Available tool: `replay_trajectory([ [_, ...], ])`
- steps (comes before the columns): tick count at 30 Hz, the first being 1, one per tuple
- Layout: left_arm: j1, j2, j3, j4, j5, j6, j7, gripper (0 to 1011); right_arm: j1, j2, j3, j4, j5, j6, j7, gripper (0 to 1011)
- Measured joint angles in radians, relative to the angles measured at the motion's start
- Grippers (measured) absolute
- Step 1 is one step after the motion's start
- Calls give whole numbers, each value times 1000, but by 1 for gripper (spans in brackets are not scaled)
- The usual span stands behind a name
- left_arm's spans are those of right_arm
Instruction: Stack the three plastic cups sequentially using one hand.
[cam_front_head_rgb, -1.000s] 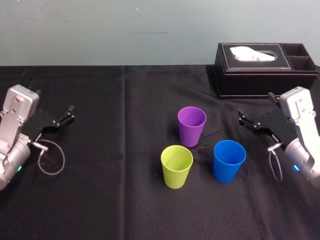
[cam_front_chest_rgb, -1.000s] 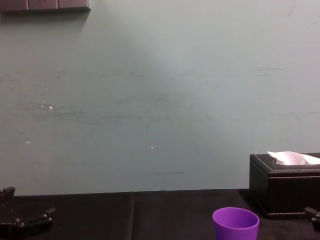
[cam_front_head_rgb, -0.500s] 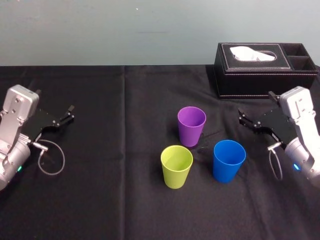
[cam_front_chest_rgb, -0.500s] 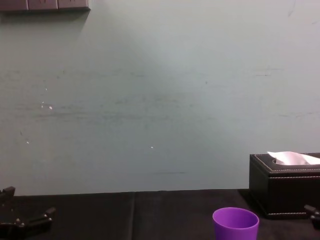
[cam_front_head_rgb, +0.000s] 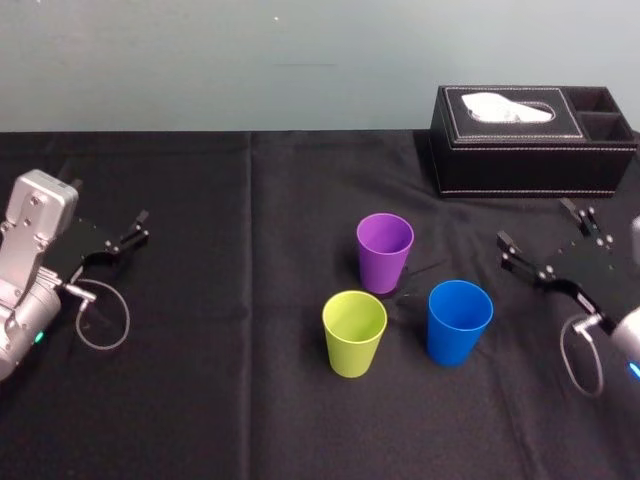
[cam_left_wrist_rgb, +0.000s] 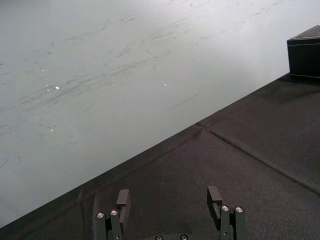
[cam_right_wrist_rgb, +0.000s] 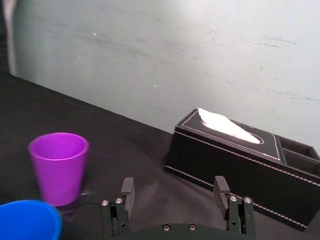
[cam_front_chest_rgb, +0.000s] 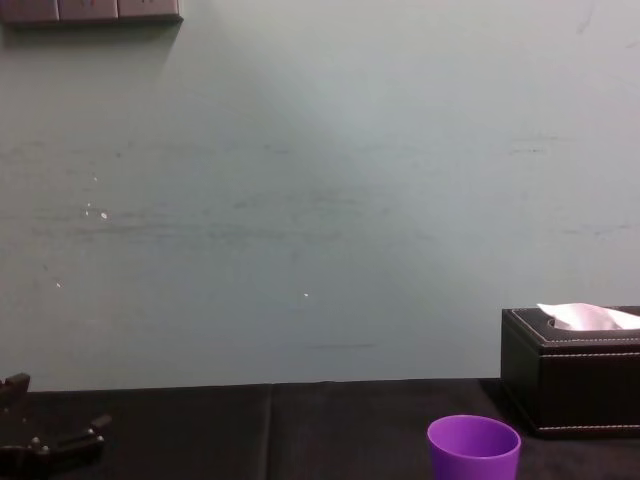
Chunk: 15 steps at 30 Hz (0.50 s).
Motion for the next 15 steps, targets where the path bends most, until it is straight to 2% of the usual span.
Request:
replay_trajectory([
  [8, 0, 0, 0, 0, 0, 0, 0, 1011, -164, 70, 79, -97, 150, -72, 125, 1000],
  [13, 0, 0, 0, 0, 0, 0, 0, 1011, -236, 96, 104, -130, 195, -90, 177, 1000],
  [15, 0, 0, 0, 0, 0, 0, 0, 1011, -264, 107, 109, -144, 198, -93, 194, 1000],
])
